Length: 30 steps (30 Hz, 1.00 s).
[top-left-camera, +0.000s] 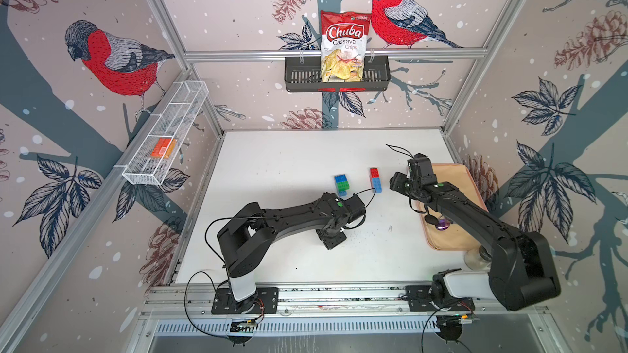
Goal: Assemble a rectangle with lego
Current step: Adjust the lego brick at the center of the board.
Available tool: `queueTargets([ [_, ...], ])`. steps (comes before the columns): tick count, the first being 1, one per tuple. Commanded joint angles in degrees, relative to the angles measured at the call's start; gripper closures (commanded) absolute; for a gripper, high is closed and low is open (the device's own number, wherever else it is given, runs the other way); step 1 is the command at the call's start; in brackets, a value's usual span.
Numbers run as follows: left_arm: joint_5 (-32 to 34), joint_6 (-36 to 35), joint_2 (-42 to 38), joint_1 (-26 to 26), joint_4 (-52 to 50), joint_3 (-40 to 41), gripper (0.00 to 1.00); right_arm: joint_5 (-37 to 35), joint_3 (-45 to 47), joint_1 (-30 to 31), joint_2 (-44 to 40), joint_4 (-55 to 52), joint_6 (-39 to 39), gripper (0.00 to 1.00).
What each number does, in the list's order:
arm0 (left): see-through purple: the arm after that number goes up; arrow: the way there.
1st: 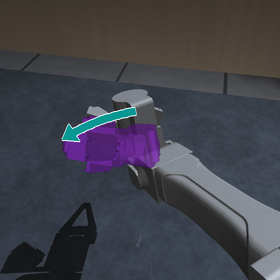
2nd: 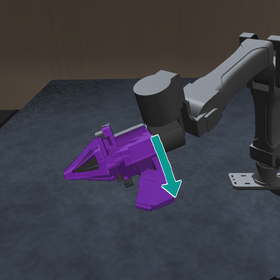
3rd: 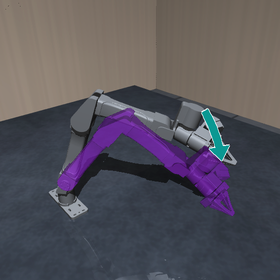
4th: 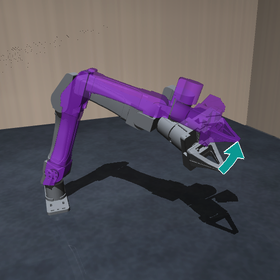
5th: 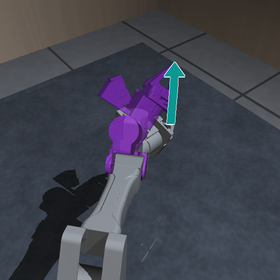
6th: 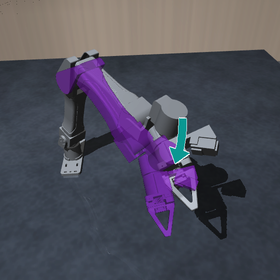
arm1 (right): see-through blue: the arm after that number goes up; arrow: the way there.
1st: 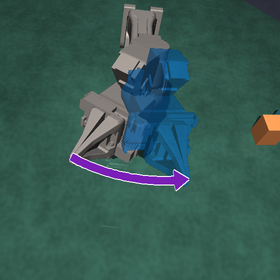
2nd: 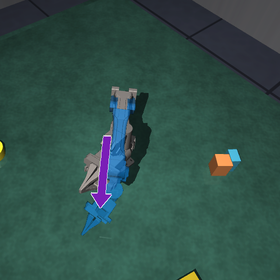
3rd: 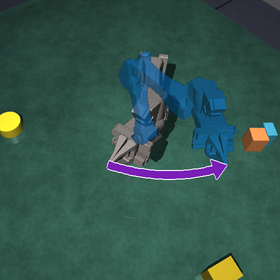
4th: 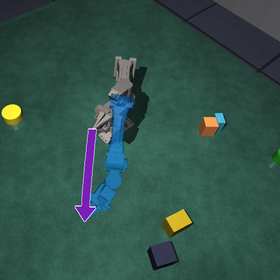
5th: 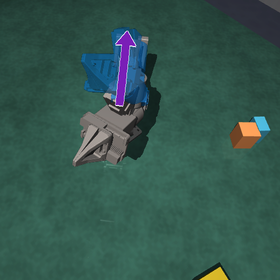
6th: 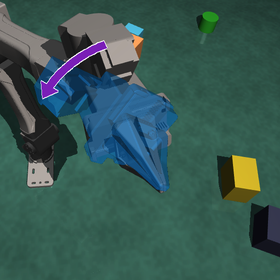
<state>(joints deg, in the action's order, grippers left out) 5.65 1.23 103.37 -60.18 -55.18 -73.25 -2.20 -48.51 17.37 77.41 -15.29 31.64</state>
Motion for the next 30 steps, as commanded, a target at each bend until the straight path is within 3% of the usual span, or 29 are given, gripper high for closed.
queueTargets([
  [1, -1.9, -2.35, 2.14, -0.35, -4.2, -1.83, 0.62, -0.18, 0.02, -0.05, 0.1, -0.09, 0.78, 0.36],
  [15, -5.18, -4.61, 7.68, -0.82, -4.59, -5.37, 0.55, 0.26, -0.18, 0.03, 0.65, 0.08, 0.27, 0.36],
  [21, -5.89, -4.97, 7.99, -0.99, -3.71, -5.23, 0.4, 0.49, -0.32, -0.05, 0.62, 0.17, 0.18, 0.35],
  [26, -5.89, -5.43, 6.6, -0.99, -1.67, -4.97, 0.22, 0.19, -0.19, 0.02, 0.13, -0.08, 0.05, 0.35],
  [30, -4.3, -4.21, 3.34, -0.39, 2.74, -4.52, 0.17, 0.15, -0.33, 0.02, -0.8, -0.58, 0.17, 0.35],
])
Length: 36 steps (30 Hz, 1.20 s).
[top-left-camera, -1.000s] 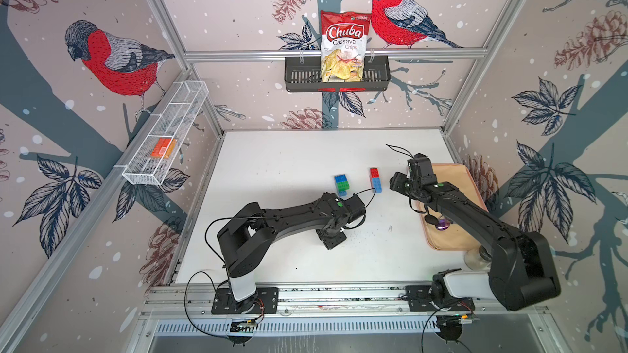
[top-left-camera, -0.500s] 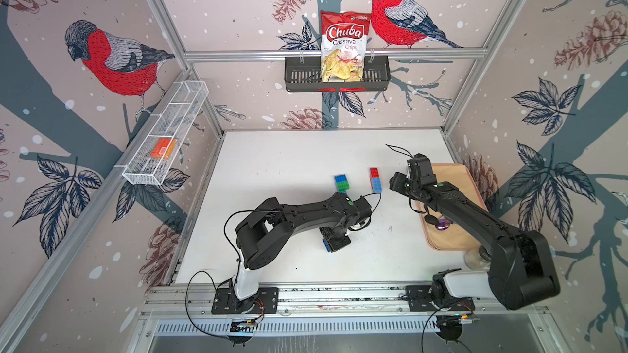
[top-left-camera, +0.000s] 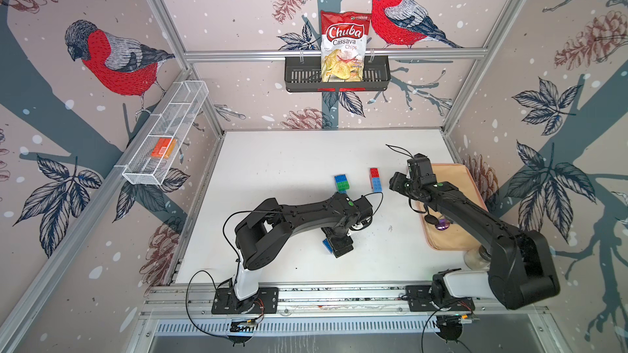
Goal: Assemble a rectangle with lego
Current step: Adjust the lego brick at the center of the board, then pick up the lego brick from the center of the board.
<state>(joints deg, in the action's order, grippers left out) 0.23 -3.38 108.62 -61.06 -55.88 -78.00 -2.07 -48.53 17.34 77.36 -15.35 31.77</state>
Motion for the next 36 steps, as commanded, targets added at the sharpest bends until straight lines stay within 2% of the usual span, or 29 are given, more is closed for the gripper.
queueTargets([
  [1, 1.77, 1.14, -3.4, 1.32, 5.23, 0.56, 0.17, -0.13, -0.76, 0.2, -0.99, -1.04, 0.07, 0.35],
  [3, 2.24, 2.78, -7.25, 3.93, 9.05, 1.98, 0.17, -1.76, -1.95, 0.97, -1.16, -3.06, 0.72, 0.35],
  [5, 1.66, 4.41, -13.27, 7.84, 14.31, 5.06, 0.17, -6.37, -3.82, 2.94, -1.09, -6.41, 2.82, 0.34],
  [9, -1.18, 7.52, -29.36, 17.14, 27.81, 15.05, 0.17, -15.2, -6.37, 9.02, -0.46, -12.88, 10.85, 0.32],
  [12, -5.44, 11.98, -43.12, 26.41, 38.71, 25.29, 0.15, -19.18, -6.8, 14.75, -0.24, -16.64, 19.41, 0.3],
  [14, -9.14, 14.21, -51.73, 33.01, 45.16, 32.51, 0.1, -22.04, -7.51, 19.49, 0.54, -20.03, 26.21, 0.29],
  [17, -14.97, 15.97, -59.29, 40.58, 49.72, 39.76, 0.07, -25.07, -10.58, 26.35, 3.92, -27.08, 37.01, 0.26],
  [19, -16.08, 17.27, -60.77, 43.71, 50.8, 43.03, 0.06, -26.34, -13.7, 30.52, 7.21, -32.61, 44.14, 0.26],
  [23, -15.35, 22.64, -57.76, 46.55, 49.45, 43.79, 0.07, -22.74, -20.33, 37.66, 14.67, -39.17, 54.77, 0.26],
  [26, -15.43, 25.02, -57.45, 47.43, 49.99, 44.23, 0.07, -18.16, -24.16, 41.49, 19.79, -39.77, 58.86, 0.26],
  [29, -12.22, 25.71, -59.05, 47.36, 49.17, 44.41, 0.07, -14.41, -26.49, 44.31, 23.85, -38.73, 61.93, 0.27],
  [36, -8.07, 25.52, -60.98, 45.79, 47.62, 43.9, 0.07, -7.02, -23.46, 46.51, 26.68, -30.35, 66.58, 0.27],
])
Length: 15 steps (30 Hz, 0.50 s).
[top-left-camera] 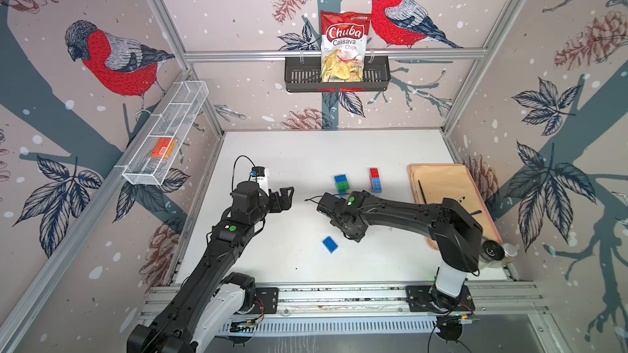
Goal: Assemble a rectangle with lego
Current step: Pick up the lego brick from the center of the board.
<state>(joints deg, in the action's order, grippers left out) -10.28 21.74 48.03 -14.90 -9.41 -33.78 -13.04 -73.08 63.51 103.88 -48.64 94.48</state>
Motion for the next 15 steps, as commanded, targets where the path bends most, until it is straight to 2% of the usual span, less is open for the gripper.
queueTargets([
  [1, 2.79, 0.48, -0.55, -0.36, 0.97, -0.2, 0.07, 4.67, 1.86, 0.47, 0.03, 4.2, 4.52, 0.28],
  [15, 2.64, 0.96, -1.46, -0.35, 1.15, 0.49, 0.07, 8.13, 0.38, 3.73, 2.37, 7.87, 7.65, 0.29],
])
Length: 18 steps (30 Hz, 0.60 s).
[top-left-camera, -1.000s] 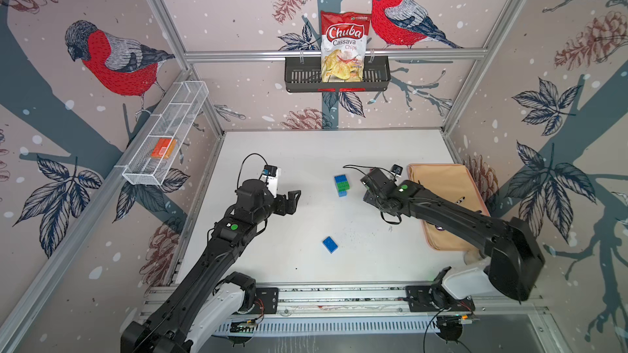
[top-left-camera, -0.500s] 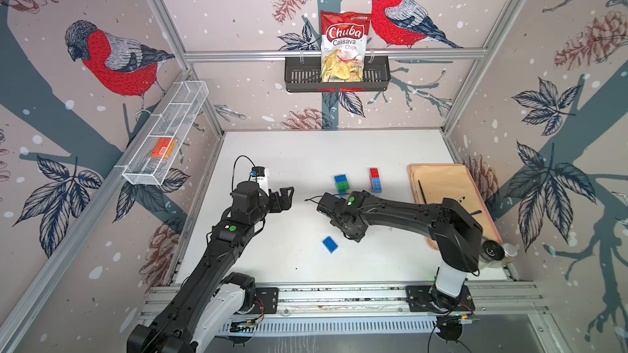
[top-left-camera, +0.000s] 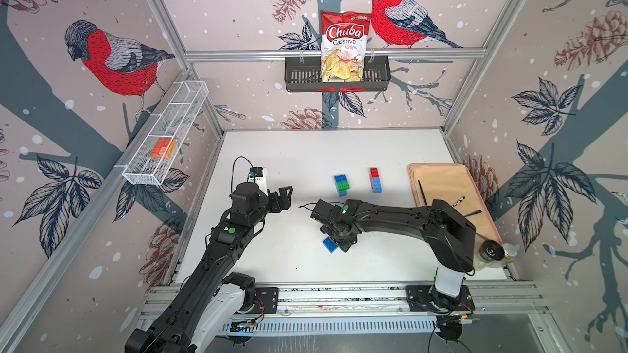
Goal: Assemble a rectangle with lego
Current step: Pick up the lego brick from the center of the board.
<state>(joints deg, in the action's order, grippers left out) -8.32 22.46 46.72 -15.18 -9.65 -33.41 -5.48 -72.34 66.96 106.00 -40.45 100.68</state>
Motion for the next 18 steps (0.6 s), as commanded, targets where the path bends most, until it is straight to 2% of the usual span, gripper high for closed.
queueTargets([
  [1, 0.68, 0.28, -0.23, -0.05, 1.39, 0.08, 0.07, 0.66, -0.33, 0.5, 0.32, -0.46, 2.21, 0.3],
  [18, 0.75, 0.63, -0.8, -0.06, 1.48, 0.3, 0.07, 3.62, -2.49, 1.6, 3.25, -3.15, 9.56, 0.31],
])
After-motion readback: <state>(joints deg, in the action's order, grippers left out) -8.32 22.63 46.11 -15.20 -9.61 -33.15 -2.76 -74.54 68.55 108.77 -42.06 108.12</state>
